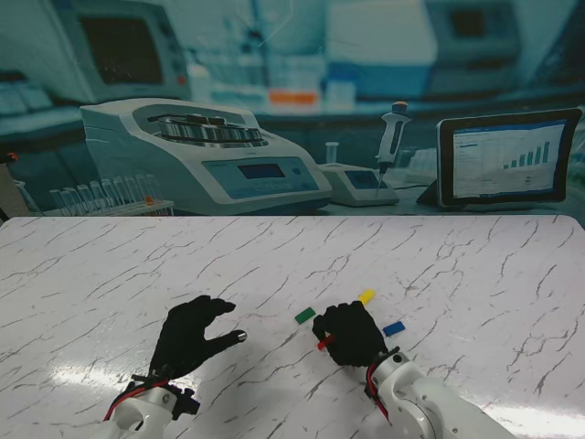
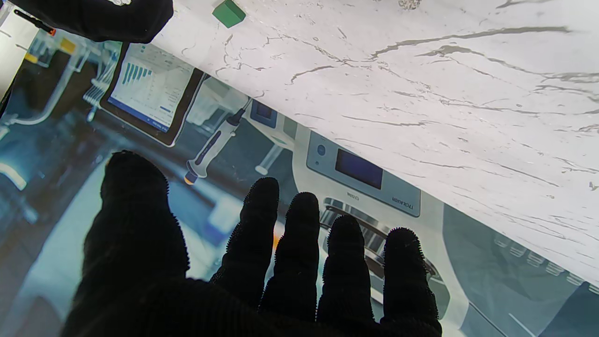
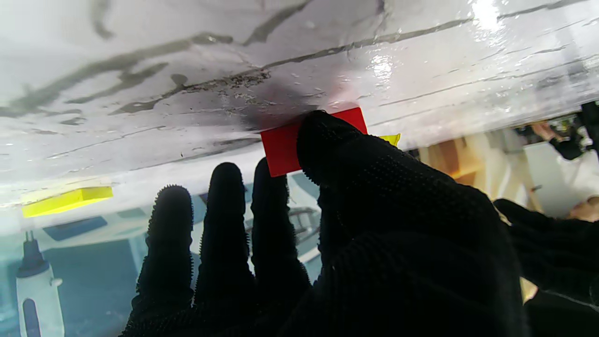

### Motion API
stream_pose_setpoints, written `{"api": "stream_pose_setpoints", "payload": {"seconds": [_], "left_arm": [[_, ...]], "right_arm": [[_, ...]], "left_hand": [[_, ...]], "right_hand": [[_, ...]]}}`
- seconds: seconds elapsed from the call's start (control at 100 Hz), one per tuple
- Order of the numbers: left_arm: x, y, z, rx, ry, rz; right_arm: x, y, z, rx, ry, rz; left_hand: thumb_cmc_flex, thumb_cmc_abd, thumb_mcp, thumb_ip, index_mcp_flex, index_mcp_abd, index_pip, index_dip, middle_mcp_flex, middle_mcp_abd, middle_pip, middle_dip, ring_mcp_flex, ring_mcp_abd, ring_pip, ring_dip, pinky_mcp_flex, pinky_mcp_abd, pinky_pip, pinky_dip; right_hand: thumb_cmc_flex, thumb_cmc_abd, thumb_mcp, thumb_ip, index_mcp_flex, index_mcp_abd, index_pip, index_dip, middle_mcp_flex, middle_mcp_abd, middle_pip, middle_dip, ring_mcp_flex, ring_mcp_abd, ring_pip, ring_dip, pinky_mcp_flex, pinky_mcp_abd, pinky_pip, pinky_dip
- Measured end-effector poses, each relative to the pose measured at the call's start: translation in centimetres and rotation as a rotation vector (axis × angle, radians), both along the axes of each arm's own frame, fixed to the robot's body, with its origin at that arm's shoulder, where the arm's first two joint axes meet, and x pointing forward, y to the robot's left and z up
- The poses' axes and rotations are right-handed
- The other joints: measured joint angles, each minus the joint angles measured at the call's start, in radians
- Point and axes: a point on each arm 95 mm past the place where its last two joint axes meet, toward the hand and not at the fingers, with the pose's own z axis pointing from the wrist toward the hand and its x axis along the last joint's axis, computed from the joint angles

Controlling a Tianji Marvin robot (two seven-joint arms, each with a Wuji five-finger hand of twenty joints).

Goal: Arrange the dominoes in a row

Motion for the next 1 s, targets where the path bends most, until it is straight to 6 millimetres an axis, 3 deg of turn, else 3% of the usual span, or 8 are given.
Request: {"api": "stream_pose_setpoints", "payload": {"seconds": [0.54, 0.86, 1.0], "left_arm": [[0.0, -0.1, -0.1, -0.006, 0.004, 0.002], [0.0, -0.1, -0.2, -0.01, 0.007, 0.007], [0.0, -0.1, -0.2, -0.015, 0.012, 0.008]], "right_arm": [[-0.2, -0.3, 0.0, 0.027, 0.011, -0.031], [-0.4, -0.7, 0.6, 0.018, 0.01, -0.031], [-0.5, -1.2, 1.1, 0.014, -0.001, -0.041]], "left_hand": [[0.0, 0.016, 0.0, 0.0, 0.001, 0.0, 0.004, 0.0, 0.001, 0.0, 0.002, 0.0, 0.0, 0.0, 0.0, 0.0, 0.0, 0.0, 0.01, 0.001], [0.0, 0.025, 0.0, 0.0, 0.01, 0.0, 0.005, 0.0, 0.001, 0.0, 0.003, 0.0, 0.0, 0.0, 0.001, 0.0, 0.0, 0.0, 0.01, 0.002], [0.0, 0.025, 0.0, 0.0, 0.01, 0.0, 0.014, 0.0, 0.001, 0.0, 0.005, 0.0, 0.0, 0.0, 0.001, 0.0, 0.0, 0.0, 0.01, 0.002]], "right_hand": [[0.0, 0.009, 0.0, 0.0, 0.0, -0.001, -0.003, -0.013, 0.014, 0.017, -0.017, 0.011, 0.027, 0.022, 0.001, 0.012, 0.007, 0.0, 0.002, -0.01], [-0.002, 0.017, -0.025, 0.0, 0.017, -0.002, -0.041, -0.038, 0.011, 0.017, -0.034, 0.008, 0.026, 0.023, -0.013, 0.012, -0.016, 0.0, -0.012, -0.013], [-0.009, 0.017, -0.041, 0.0, -0.002, 0.0, -0.111, -0.065, -0.006, 0.018, -0.052, -0.003, 0.01, 0.026, -0.026, 0.012, -0.026, 0.0, -0.024, -0.013]]}}
